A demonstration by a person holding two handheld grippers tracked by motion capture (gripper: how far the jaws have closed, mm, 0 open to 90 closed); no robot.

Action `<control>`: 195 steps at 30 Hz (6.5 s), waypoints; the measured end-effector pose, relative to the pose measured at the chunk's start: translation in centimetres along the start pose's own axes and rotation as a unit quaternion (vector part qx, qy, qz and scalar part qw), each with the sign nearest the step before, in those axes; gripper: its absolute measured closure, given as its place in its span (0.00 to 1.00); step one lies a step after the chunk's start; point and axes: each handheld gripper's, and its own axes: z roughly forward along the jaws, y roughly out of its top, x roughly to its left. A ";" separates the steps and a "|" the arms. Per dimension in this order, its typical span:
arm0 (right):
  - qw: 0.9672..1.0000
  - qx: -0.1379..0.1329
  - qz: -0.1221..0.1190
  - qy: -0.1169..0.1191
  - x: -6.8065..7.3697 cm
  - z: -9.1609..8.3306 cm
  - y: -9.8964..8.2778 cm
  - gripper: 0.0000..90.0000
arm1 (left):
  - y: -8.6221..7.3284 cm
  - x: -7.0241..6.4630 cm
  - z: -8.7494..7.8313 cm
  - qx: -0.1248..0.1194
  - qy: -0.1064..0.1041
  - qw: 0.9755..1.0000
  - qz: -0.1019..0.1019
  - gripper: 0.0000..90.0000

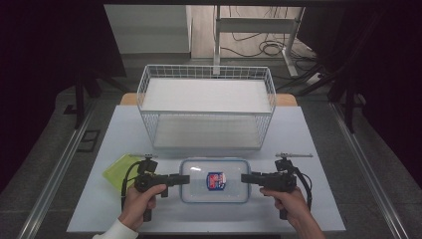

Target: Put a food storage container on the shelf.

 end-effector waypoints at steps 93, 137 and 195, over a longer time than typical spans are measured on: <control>0.997 -0.057 -0.060 0.005 4.9 -0.3 24.3 0.57 | 23.4 -1.7 -5.8 -0.067 -0.021 0.997 0.037 0.60; 0.991 -0.107 -0.018 -0.078 4.9 0.3 25.4 0.39 | 24.4 -1.2 -4.6 -0.126 0.061 0.989 0.047 0.37; 0.974 0.022 -0.210 -0.082 3.8 0.8 -1.3 0.32 | -3.6 -2.1 -3.0 0.027 0.150 0.950 0.274 0.27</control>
